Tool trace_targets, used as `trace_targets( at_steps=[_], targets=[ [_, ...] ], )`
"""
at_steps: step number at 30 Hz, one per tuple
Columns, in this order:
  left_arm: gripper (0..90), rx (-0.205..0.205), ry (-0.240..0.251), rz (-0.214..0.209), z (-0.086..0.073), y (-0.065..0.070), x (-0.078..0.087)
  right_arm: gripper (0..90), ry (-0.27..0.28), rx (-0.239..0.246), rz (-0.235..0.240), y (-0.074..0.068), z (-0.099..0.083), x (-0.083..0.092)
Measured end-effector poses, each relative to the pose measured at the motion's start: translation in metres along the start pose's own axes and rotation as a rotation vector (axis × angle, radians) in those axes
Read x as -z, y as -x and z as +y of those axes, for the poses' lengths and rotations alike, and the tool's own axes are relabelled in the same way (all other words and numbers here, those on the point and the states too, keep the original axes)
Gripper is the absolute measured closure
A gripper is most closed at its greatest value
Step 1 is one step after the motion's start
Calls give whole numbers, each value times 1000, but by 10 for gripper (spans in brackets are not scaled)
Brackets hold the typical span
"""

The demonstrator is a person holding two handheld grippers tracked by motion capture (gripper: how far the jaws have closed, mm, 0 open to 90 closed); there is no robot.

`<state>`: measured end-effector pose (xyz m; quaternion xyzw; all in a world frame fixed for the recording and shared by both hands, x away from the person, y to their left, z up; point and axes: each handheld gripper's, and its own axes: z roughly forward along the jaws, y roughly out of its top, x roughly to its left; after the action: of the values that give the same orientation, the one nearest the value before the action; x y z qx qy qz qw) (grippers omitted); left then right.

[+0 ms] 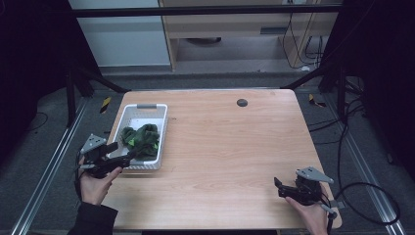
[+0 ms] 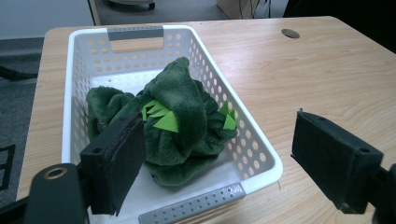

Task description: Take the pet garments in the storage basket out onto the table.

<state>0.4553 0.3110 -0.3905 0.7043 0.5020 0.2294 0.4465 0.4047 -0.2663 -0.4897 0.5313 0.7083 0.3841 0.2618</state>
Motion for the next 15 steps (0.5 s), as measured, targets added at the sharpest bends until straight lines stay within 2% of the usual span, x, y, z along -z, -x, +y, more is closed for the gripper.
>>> trace_targets(
  at_steps=[15],
  targets=[
    [164,-17,-36,23,13,-3,-13,101,-6,12,9,-1,0,-2]
  ],
)
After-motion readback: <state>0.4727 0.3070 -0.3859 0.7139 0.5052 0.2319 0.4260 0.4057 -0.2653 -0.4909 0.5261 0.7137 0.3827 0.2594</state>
